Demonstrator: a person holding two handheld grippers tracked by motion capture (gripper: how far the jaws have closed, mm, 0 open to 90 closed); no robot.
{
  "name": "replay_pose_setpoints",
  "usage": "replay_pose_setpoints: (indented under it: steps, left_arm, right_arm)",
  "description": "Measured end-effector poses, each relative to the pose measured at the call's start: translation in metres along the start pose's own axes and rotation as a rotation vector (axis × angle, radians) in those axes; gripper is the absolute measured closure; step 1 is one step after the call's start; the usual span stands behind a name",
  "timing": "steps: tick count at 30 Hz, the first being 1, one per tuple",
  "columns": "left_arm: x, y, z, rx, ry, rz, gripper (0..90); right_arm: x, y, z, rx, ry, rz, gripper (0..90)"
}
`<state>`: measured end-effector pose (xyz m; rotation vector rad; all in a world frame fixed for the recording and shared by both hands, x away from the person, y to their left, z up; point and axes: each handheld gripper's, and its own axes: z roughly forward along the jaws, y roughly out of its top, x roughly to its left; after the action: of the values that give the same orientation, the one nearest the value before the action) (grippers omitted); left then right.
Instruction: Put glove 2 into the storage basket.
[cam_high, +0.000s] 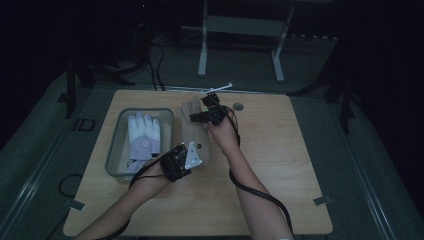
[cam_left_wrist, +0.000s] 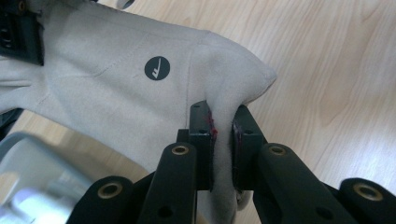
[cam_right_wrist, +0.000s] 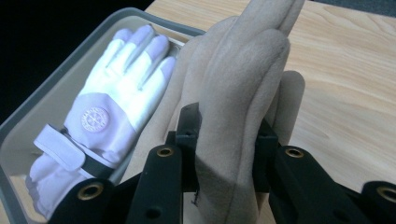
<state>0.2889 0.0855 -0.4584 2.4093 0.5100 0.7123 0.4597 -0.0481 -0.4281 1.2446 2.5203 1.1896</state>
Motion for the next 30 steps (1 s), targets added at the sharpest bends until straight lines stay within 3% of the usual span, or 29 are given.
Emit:
replay_pose_setpoints:
  steps: [10, 18, 30]
  left_arm:
    - [0.017, -0.033, -0.023, 0.018, 0.035, -0.055, 82.2]
    - [0.027, -0.056, -0.033, 0.051, 0.06, -0.097, 82.2]
    - [0.038, -0.087, -0.048, 0.08, 0.088, -0.157, 82.2]
  right_arm:
    - [0.033, 0.021, 0.026, 0.003, 0.05, -0.053, 72.2]
    - [0.061, 0.035, 0.053, 0.031, 0.06, -0.103, 72.2]
    - [0.092, 0.049, 0.088, 0.06, 0.115, -0.126, 72.1]
